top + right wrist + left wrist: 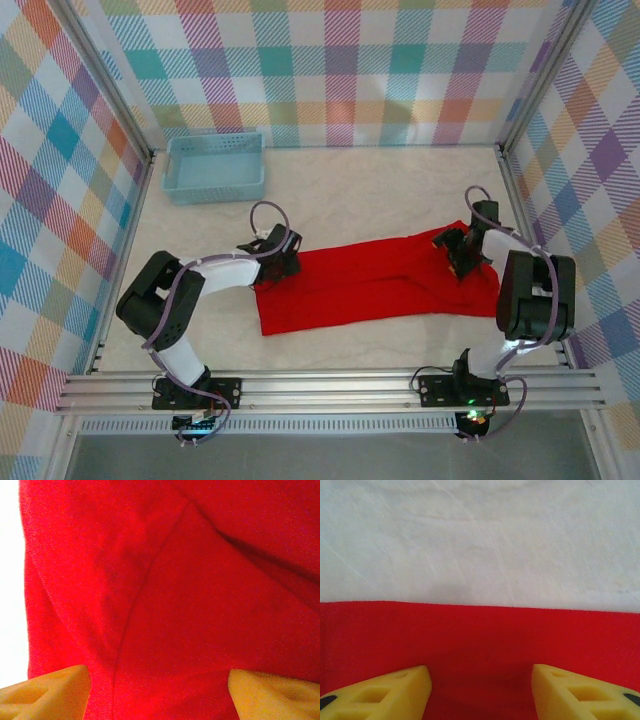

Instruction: Fold the inside-out t-shirt

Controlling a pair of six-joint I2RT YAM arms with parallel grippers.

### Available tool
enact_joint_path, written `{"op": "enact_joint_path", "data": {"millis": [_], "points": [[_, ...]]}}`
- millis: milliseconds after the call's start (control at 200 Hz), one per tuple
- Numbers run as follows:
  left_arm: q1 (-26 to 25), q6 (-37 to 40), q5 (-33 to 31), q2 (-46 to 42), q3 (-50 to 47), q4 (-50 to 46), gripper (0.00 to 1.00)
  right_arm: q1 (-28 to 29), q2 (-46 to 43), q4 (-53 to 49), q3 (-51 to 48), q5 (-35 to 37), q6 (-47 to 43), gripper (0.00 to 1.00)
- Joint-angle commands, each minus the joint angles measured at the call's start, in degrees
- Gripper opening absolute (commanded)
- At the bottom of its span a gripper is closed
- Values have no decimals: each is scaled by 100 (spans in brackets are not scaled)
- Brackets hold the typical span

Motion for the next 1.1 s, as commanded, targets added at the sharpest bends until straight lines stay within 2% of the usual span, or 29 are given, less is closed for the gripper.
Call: {"op": "enact_joint_path", "data": {"millis": [0, 110, 250, 345, 400, 520, 625, 750, 915, 1095], "points": [[264, 303, -184, 46, 99, -903, 58, 347, 400, -290, 296, 242, -462, 76], [169, 410, -258, -307, 382, -1287, 60, 514, 58, -623, 534, 515, -823, 78], [-324, 446, -492, -703, 669, -1773, 68, 498, -653, -1148, 477, 1203, -1209, 85], [-558, 334, -155, -705, 645, -1660, 69, 422, -883, -1442, 464, 1502, -1375, 89], [-621, 222, 225, -627, 546, -1436, 69, 410, -963, -1418, 362, 1377, -1346, 88], [-691, -92, 672, -455, 167, -890, 70, 426, -918, -1001, -101, 602, -1108, 89], [-676, -235, 692, -314, -89, -645, 70, 435, -645, -722, -385, 393, -1003, 89], [-495, -224, 512, -286, -411, -650, 71, 525, -372, -408, -622, 241, -938, 89], [95, -41, 459, -352, -848, -457, 72, 910, -118, -260, -642, 89, -883, 89], [651, 165, 465, -761, -1259, -452, 74, 1107, -415, -644, -343, 247, -1137, 94]]}}
